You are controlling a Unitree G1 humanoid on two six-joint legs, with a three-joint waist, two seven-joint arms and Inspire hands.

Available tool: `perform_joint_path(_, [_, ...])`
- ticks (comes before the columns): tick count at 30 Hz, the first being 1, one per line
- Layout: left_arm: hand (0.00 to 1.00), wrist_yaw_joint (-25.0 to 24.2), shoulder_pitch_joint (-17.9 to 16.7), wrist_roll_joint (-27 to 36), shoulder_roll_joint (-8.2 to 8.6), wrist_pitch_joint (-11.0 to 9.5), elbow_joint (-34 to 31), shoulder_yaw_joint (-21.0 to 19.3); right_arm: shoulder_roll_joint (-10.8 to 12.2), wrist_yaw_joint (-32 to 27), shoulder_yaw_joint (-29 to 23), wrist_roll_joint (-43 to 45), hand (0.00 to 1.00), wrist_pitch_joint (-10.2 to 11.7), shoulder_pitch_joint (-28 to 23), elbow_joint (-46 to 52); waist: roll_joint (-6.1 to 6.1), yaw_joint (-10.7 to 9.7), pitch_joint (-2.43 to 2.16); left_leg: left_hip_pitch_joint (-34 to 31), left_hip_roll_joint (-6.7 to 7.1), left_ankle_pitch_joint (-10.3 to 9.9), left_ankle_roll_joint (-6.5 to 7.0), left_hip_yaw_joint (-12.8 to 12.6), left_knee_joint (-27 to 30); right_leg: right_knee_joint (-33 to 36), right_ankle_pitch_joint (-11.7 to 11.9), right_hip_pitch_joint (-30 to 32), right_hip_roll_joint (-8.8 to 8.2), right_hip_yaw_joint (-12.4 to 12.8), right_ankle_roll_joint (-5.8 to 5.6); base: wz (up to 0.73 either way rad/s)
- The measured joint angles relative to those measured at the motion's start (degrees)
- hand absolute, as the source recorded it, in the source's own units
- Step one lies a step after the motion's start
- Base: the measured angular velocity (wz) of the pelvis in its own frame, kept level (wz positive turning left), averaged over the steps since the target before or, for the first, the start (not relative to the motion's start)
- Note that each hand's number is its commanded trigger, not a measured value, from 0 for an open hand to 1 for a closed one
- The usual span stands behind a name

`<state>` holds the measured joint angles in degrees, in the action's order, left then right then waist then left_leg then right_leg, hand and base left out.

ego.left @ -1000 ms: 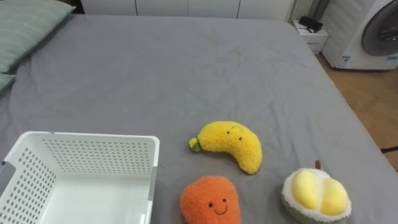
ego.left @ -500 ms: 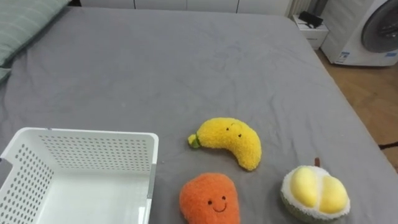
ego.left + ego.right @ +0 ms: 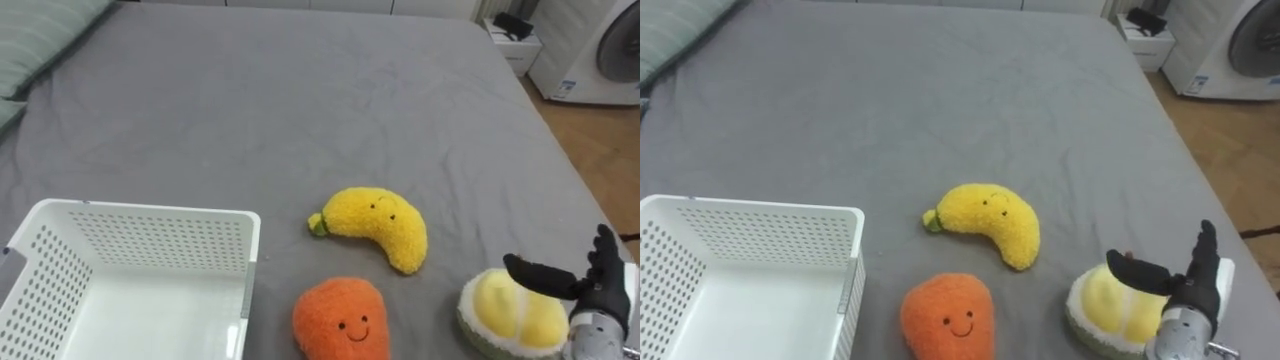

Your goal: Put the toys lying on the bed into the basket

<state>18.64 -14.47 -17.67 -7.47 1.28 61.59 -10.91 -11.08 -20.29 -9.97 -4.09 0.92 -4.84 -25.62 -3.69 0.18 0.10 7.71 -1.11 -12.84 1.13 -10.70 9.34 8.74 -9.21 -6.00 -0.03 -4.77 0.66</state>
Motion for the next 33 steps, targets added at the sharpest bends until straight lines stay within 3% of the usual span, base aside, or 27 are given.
perform_joint_path(9, [0.00, -0.2, 0.0, -0.6, -0.26, 0.1, -0.1, 0.8, 0.0, 1.2, 2.2, 5.3, 0.00, 0.0, 0.1, 3.8, -0.10, 0.5, -0.01, -0.2, 0.01, 0.0, 0.00, -0.1, -0.1, 0.1, 0.0, -0.1, 0.03, 0.0, 0.00, 0.00])
perform_joint_path(14, [0.00, -0.3, -0.7, -2.0, -0.05, 2.2, -2.7, 1.1, 0.0, 2.4, 2.3, 10.0, 0.00, -0.7, 0.1, 3.8, -0.12, 0.8, -0.02, -0.6, -0.02, 0.0, 0.00, -0.1, -0.1, 0.0, 0.0, 0.1, 0.04, 0.0, 0.00, 0.00])
perform_joint_path(22, [0.00, -1.4, -2.0, -2.1, -0.09, 2.9, -5.4, 1.0, 0.0, 7.5, 4.6, 18.7, 0.00, -1.8, -1.1, 3.6, 0.21, 0.5, -0.30, -1.0, -0.01, 0.0, 0.00, -0.1, 0.0, 0.0, 0.0, 0.4, -0.05, -0.4, 0.01, 0.01])
perform_joint_path(33, [0.00, -1.8, -1.9, -3.3, -0.37, 3.0, -5.8, 0.9, 0.0, 10.7, 4.7, 25.1, 0.00, -3.5, -0.8, -8.9, -0.71, 1.0, -0.27, -1.0, 0.20, 0.0, 0.01, 1.5, 0.2, -0.1, 0.0, -0.5, -0.41, -2.1, -0.02, 0.06])
